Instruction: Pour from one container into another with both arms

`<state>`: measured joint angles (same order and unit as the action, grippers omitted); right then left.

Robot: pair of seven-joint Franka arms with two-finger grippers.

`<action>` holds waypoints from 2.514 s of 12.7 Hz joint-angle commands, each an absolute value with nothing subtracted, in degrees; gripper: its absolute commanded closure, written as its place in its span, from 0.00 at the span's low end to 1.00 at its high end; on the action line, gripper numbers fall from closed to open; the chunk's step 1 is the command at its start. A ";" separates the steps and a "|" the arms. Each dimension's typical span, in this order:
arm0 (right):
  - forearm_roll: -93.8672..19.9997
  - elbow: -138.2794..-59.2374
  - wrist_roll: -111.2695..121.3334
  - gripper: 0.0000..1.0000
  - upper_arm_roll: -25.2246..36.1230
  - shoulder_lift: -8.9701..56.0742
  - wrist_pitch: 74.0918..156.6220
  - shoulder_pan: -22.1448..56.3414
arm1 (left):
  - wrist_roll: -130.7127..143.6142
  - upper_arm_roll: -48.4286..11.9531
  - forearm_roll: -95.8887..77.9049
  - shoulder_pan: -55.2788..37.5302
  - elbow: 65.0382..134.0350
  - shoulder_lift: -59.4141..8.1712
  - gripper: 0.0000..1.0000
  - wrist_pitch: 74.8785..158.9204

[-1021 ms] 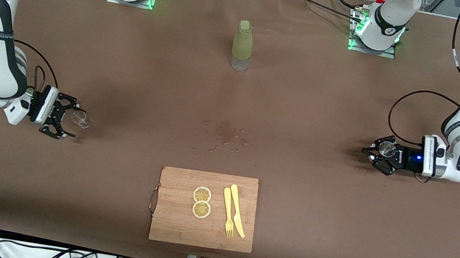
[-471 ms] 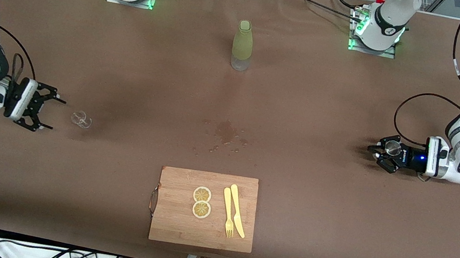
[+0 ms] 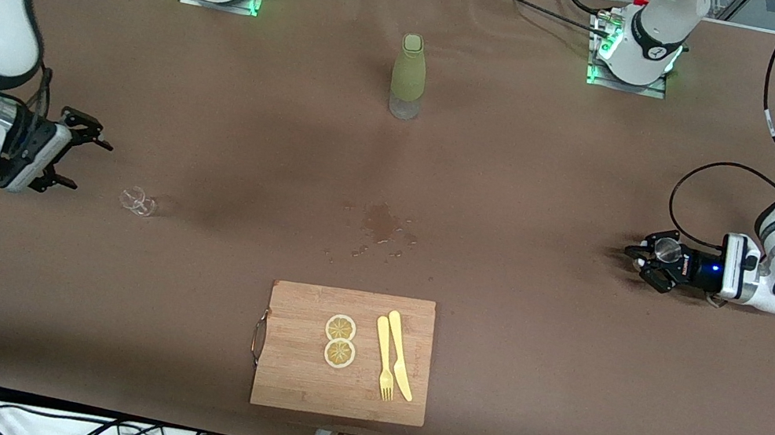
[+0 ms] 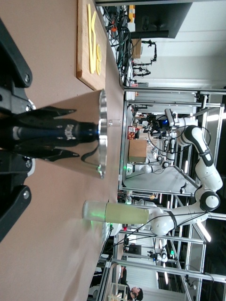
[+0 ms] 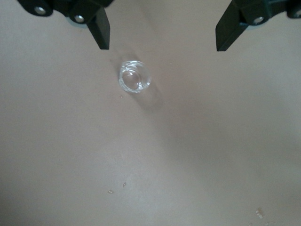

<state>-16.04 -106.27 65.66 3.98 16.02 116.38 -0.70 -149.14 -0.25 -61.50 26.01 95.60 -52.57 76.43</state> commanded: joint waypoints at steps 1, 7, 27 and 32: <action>-6.45 -108.46 46.92 0.00 -2.61 10.64 115.23 -0.88 | -151.70 0.70 -59.77 26.19 91.15 -55.98 1.00 72.52; 3.16 -108.02 5.95 0.00 -10.37 4.15 107.33 0.43 | -156.26 1.40 -58.80 26.19 89.47 -58.53 1.00 72.42; 0.53 -94.75 -5.36 0.00 1.05 -3.25 89.38 0.97 | -166.29 2.02 -58.80 25.75 87.71 -61.61 0.00 71.55; -0.08 -94.75 -5.36 0.00 0.79 -3.25 89.47 1.05 | -166.11 6.06 -57.14 25.22 83.69 -61.96 0.00 71.28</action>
<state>1.24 -95.12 -5.24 0.83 -2.84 89.45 0.98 -157.96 3.76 -60.23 25.99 87.21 -60.61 73.02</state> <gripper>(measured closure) 0.000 0.000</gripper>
